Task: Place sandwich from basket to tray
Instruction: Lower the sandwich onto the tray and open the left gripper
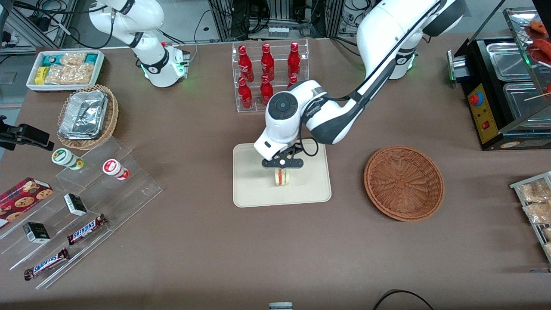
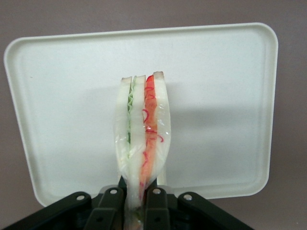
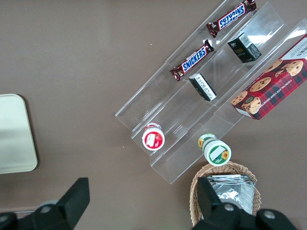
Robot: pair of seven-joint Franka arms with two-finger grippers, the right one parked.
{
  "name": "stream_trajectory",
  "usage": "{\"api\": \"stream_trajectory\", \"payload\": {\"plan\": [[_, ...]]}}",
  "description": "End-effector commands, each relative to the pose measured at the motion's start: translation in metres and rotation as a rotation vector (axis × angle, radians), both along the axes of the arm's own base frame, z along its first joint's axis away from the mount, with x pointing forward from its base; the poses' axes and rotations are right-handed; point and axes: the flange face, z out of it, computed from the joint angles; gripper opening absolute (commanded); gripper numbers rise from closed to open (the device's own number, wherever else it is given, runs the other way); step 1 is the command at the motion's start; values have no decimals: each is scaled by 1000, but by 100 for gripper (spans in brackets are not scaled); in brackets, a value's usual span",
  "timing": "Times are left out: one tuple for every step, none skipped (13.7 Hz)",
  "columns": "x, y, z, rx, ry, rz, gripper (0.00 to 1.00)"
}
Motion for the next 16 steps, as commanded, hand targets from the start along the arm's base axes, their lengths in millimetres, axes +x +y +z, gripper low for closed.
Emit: {"api": "stream_trajectory", "payload": {"plan": [[5, -11, -19, -13, -25, 20, 0], [5, -12, -31, -7, -34, 26, 0], [5, -11, -45, 12, -34, 36, 0], [4, -11, -53, 27, -40, 30, 0], [2, -12, -58, 34, -38, 24, 0], [1, -12, -60, 34, -35, 25, 16], [1, -12, -59, 34, -34, 24, 65], [1, -13, -56, 32, -38, 23, 100], [2, -12, -52, 31, -41, 27, 100], [1, -13, -46, 32, -44, 27, 100], [0, -13, -30, 36, -53, 28, 100], [-1, -11, -10, 50, -61, 29, 100], [-3, -10, 10, 64, -73, 27, 100], [-5, -7, 34, 70, -93, 29, 100], [-7, -5, 56, 63, -97, 42, 100], [-7, 2, 83, 45, -95, 61, 100]]}}
